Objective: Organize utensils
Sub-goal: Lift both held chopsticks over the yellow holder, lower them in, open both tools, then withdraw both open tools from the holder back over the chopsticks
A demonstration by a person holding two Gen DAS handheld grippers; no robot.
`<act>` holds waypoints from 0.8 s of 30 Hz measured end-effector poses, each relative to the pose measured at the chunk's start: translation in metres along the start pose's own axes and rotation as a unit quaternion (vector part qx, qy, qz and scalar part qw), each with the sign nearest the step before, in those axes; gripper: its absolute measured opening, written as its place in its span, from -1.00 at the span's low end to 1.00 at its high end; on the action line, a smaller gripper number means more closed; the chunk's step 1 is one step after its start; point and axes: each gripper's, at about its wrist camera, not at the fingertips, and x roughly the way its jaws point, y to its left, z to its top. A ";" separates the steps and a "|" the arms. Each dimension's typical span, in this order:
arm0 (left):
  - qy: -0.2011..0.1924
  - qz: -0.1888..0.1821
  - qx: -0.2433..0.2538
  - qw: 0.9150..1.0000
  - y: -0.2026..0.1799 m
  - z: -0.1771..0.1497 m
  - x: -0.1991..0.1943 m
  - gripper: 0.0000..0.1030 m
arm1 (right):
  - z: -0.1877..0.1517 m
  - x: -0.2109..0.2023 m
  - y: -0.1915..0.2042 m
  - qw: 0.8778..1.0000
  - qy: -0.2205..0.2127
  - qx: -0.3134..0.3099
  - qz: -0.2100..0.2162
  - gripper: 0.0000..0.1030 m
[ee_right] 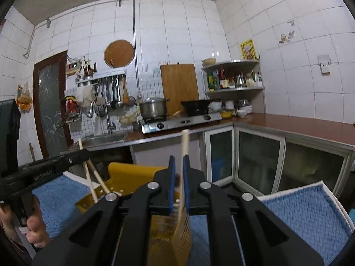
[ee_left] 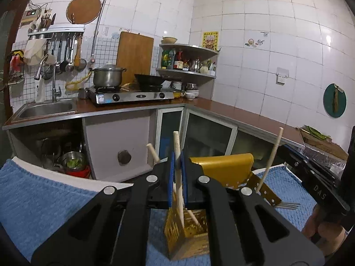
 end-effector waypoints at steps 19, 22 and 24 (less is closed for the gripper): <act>0.120 0.056 -0.010 0.991 0.021 -0.034 -0.099 0.90 | -0.018 -0.094 0.039 0.984 0.133 0.008 -0.117 0.08; 0.143 0.056 -0.008 0.988 0.022 -0.053 -0.104 0.90 | -0.039 -0.106 0.047 0.980 0.150 -0.003 -0.130 0.12; 0.155 0.063 -0.003 0.986 0.021 -0.063 -0.106 0.90 | -0.056 -0.110 0.051 0.976 0.169 -0.001 -0.135 0.12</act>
